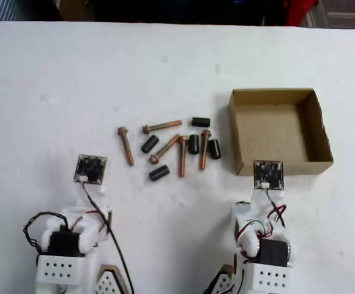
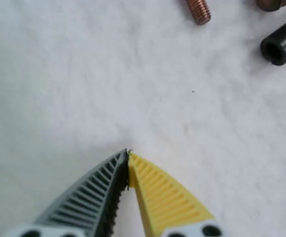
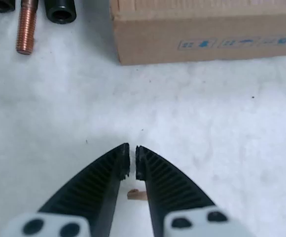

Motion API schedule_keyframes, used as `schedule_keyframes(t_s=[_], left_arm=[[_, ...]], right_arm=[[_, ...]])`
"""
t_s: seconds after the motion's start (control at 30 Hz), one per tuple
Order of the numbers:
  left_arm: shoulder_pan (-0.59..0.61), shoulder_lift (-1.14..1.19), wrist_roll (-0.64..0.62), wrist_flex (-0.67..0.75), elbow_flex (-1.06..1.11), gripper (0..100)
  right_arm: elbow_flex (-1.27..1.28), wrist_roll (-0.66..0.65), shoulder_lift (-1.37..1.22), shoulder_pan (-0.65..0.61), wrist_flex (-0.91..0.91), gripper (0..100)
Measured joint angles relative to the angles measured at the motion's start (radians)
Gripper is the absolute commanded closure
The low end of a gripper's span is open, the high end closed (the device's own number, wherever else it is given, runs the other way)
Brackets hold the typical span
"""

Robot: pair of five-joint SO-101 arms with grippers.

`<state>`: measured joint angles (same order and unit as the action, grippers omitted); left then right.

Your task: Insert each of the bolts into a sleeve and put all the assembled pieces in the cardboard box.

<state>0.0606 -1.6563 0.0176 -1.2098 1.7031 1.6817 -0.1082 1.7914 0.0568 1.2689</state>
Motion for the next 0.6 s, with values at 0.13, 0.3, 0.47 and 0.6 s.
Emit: schedule_keyframes(t_s=[0.13, 0.3, 0.47, 0.6], left_arm=[[0.000, 0.000, 0.000, 0.000, 0.000, 98], [0.000, 0.000, 0.000, 0.000, 0.000, 98], [0.000, 0.000, 0.000, 0.000, 0.000, 98], [0.000, 0.000, 0.000, 0.000, 0.000, 98]], right_arm=[[0.000, 0.000, 0.000, 0.000, 0.000, 98.1], [0.000, 0.002, 0.000, -0.038, 0.000, 98.1], [0.000, 0.002, 0.000, -0.126, 0.000, 98.1], [0.000, 0.002, 0.000, -0.146, -0.023, 98.1]])
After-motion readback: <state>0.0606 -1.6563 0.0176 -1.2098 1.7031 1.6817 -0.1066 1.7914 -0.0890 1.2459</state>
